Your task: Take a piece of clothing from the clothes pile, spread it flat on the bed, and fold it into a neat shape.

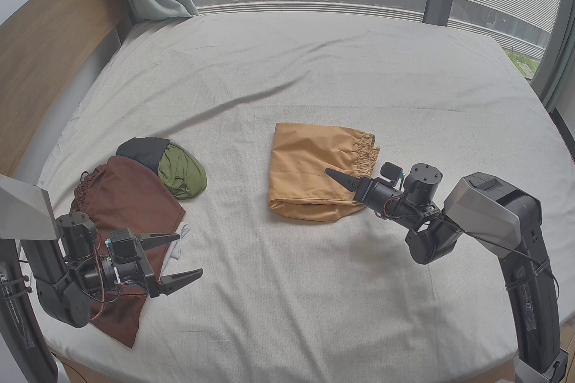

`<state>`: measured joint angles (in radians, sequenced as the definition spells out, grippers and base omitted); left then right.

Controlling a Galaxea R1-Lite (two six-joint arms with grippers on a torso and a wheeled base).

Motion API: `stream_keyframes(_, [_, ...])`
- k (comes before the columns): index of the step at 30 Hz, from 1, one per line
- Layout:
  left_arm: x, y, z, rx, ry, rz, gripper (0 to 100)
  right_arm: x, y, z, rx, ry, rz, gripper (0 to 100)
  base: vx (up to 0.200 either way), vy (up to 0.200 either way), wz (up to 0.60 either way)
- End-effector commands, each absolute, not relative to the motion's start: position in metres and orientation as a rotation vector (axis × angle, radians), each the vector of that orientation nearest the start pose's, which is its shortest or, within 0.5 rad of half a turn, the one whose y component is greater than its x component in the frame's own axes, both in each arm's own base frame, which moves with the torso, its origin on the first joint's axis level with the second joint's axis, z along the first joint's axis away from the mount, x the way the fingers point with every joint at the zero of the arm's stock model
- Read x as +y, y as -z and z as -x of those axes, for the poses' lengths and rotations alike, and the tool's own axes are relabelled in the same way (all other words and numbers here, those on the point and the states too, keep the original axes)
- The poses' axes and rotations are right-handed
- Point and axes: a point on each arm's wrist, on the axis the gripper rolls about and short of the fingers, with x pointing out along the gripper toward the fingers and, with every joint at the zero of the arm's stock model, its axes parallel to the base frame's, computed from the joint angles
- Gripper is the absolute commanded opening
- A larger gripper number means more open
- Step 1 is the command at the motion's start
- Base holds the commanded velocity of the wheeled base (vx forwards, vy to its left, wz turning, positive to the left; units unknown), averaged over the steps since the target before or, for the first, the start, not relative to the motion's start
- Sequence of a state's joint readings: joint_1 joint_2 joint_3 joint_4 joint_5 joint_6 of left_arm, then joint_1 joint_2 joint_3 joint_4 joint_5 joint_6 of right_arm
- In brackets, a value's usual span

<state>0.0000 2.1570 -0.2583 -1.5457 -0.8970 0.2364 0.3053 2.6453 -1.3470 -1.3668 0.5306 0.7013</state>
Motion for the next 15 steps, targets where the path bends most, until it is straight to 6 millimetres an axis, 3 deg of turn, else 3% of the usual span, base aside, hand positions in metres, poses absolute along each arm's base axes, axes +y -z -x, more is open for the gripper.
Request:
stream_keyframes(1, [-0.018, -0.027, -0.269, 0.223, 0.92, -0.059, 100, 0.155, 0.013, -0.457, 0.256, -0.812, -0.655, 100, 0.0, 0.0, 0.0])
stream_keyframes(4, [-0.018, -0.028, -0.269, 0.223, 0.92, -0.059, 100, 0.154, 0.011, -0.457, 0.252, -0.81, -0.655, 100, 0.0, 0.0, 0.0])
stream_keyframes(6, [-0.018, -0.031, -0.267, 0.216, 0.922, -0.063, 100, 0.153, -0.001, -0.451, 0.238, -0.807, -0.656, 100, 0.0, 0.0, 0.0])
stream_keyframes(9, [-0.02, -0.044, -0.261, 0.182, 0.928, -0.079, 100, 0.152, -0.047, -0.428, 0.181, -0.835, -0.647, 100, 0.0, 0.0, 0.0])
stream_keyframes(11, [-0.021, -0.048, -0.26, 0.168, 0.93, -0.085, 100, 0.149, -0.063, -0.419, 0.156, -0.843, -0.638, 100, 0.0, 0.0, 0.0])
stream_keyframes(13, [-0.025, -0.055, -0.253, 0.151, 0.958, -0.09, 100, 0.144, -0.094, -0.393, 0.111, -0.857, -0.582, 100, 0.0, 0.0, 0.0])
stream_keyframes(15, [-0.03, -0.058, -0.248, 0.143, 0.984, -0.091, 100, 0.139, -0.105, -0.382, 0.099, -0.855, -0.553, 100, 0.0, 0.0, 0.0])
